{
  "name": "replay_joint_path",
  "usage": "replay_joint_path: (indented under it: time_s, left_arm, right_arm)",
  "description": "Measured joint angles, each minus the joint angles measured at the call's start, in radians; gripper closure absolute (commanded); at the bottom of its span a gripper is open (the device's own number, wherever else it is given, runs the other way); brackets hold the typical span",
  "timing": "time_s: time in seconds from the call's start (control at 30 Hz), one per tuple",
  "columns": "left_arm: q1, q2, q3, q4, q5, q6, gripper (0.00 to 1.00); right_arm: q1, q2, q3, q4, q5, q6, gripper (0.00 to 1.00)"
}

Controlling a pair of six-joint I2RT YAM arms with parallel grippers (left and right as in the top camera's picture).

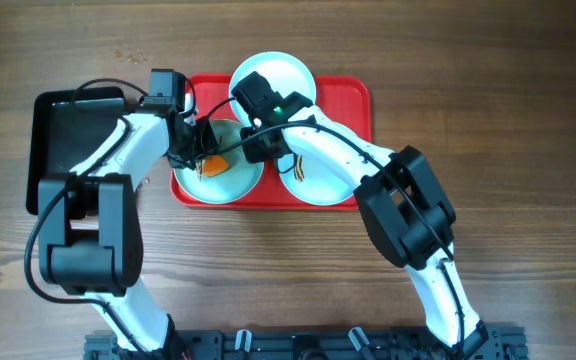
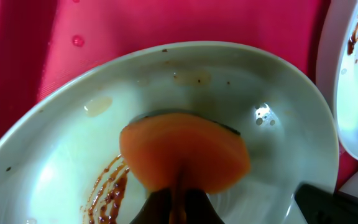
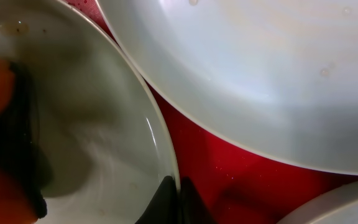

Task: Clean dirty plates on tray and stack at the side
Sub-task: 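Scrub the left plate with the sponge in the left gripper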

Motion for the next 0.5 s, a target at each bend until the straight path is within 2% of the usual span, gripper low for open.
replay_joint_path:
  time_s: [0.23, 0.5]
  left_arm:
    - [-0.027, 0.007, 0.006, 0.001, -0.043, 0.000, 0.96]
    - [-0.058, 0.006, 0.036, -0.153, -0.288, 0.000, 0.96]
  right_arm:
    - [-0.001, 0.000, 0.000, -0.002, 0.000, 0.000, 0.96]
    - [-0.001, 0.000, 0.000, -0.002, -0.002, 0.000, 0.96]
